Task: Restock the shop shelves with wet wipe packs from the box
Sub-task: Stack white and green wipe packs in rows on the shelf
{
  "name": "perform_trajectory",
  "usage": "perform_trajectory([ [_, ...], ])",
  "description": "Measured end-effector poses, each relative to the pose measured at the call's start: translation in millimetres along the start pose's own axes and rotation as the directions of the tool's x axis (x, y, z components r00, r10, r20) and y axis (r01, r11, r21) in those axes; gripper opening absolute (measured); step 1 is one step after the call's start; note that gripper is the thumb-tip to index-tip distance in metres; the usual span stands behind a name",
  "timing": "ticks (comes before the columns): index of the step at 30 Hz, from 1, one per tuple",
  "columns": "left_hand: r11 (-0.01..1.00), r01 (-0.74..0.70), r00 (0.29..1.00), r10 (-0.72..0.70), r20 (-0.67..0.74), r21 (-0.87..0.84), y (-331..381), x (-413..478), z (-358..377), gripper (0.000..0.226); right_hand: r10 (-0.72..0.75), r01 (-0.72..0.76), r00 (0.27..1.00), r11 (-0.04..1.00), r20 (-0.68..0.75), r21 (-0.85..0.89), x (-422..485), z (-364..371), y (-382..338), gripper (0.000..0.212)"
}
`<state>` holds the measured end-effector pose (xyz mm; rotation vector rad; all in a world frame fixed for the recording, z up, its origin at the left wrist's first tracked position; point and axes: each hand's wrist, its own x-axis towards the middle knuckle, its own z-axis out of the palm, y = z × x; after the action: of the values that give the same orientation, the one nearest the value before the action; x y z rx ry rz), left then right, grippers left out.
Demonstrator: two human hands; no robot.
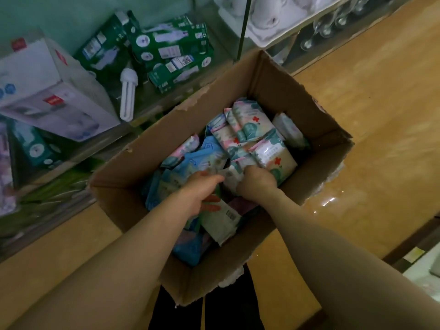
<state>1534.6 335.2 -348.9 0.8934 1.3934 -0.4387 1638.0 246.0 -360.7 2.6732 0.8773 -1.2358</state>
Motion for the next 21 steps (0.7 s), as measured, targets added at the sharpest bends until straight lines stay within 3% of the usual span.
perform_trajectory([
  [2,0.999,0.014,0.994,-0.010,0.106,-0.040,1.3,-3.4,2.8,0.078,-0.053,0.062,0.995,0.990,-0.080,0.123,-11.7,-3.2,-6.9,0.045],
  [4,0.994,0.009,0.987,0.008,0.159,-0.106,4.5,-4.6,7.7,0.082,-0.157,0.167,0.986,0.956,-0.061,0.242,-27.1,-6.9,-16.2,0.038],
  [7,0.977,-0.052,0.999,0.048,-0.022,-0.206,7.0,0.4,7.2,0.046,-0.339,0.276,0.937,0.869,0.088,0.411,-39.9,-13.2,-19.7,0.031],
  [9,0.962,-0.090,0.992,0.062,-0.113,-0.259,6.5,4.5,-0.4,0.036,-0.358,0.269,0.928,0.839,0.106,0.473,-35.0,-26.1,-8.6,0.018],
  [12,0.962,-0.120,0.987,0.088,-0.138,-0.246,8.4,5.6,-10.0,0.031,-0.148,0.171,0.979,0.971,-0.141,0.167,-0.3,-43.9,22.1,0.032],
  [14,0.964,-0.136,0.986,0.109,-0.128,-0.230,10.8,3.6,-10.3,0.031,-0.011,0.007,0.987,1.000,-0.161,-0.025,24.1,-46.4,39.9,0.046],
  [17,0.963,-0.168,0.982,0.144,-0.121,-0.212,10.8,5.0,-8.1,0.034,0.104,-0.102,0.993,0.994,-0.053,0.025,45.2,-40.7,48.7,0.068],
  [21,0.962,-0.179,0.982,0.160,-0.106,-0.206,11.5,5.3,-7.8,0.032,0.169,-0.163,0.985,0.976,-0.033,0.146,48.4,-40.8,51.3,0.088],
])
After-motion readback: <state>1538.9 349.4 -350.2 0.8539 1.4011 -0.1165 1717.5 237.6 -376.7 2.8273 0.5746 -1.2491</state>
